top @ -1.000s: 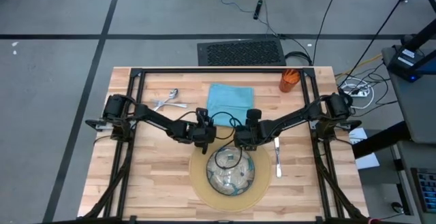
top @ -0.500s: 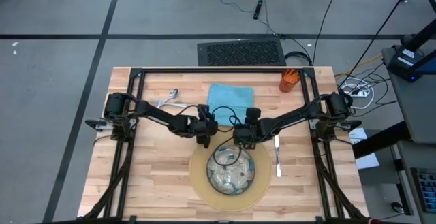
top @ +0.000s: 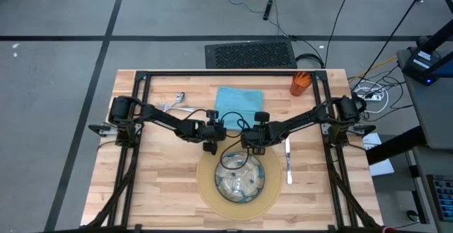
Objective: Set table place
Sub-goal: Fold the blue napkin
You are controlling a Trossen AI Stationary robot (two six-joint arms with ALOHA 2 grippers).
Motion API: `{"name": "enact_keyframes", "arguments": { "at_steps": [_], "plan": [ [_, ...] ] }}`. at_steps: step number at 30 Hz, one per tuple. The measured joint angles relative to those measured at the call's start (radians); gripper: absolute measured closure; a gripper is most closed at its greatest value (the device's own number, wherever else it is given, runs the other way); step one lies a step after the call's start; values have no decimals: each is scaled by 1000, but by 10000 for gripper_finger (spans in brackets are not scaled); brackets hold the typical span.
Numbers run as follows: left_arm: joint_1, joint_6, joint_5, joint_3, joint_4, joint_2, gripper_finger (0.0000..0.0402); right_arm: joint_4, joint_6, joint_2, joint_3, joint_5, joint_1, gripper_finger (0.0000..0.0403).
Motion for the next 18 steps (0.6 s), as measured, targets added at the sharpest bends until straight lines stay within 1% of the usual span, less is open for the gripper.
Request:
{"name": "enact_keyframes", "arguments": {
  "at_steps": [6, 11, 13, 16, 18],
  "plan": [
    [-7, -1, -10, 2, -73, -17, 401, -11, 16, -22, 11, -47, 27, 402],
    [-32, -1, -16, 6, -134, -78, 401, -34, 23, -65, 54, -60, 64, 402],
    [-39, -1, -19, 30, -152, -98, 401, -54, 23, -76, 84, -99, 70, 403],
    [-45, -1, -21, 61, -175, -120, 401, -91, 31, -79, 123, -196, 62, 403],
    [-46, 0, -14, 71, -185, -138, 401, -115, 37, -78, 143, -211, 58, 403]
  ]
}}
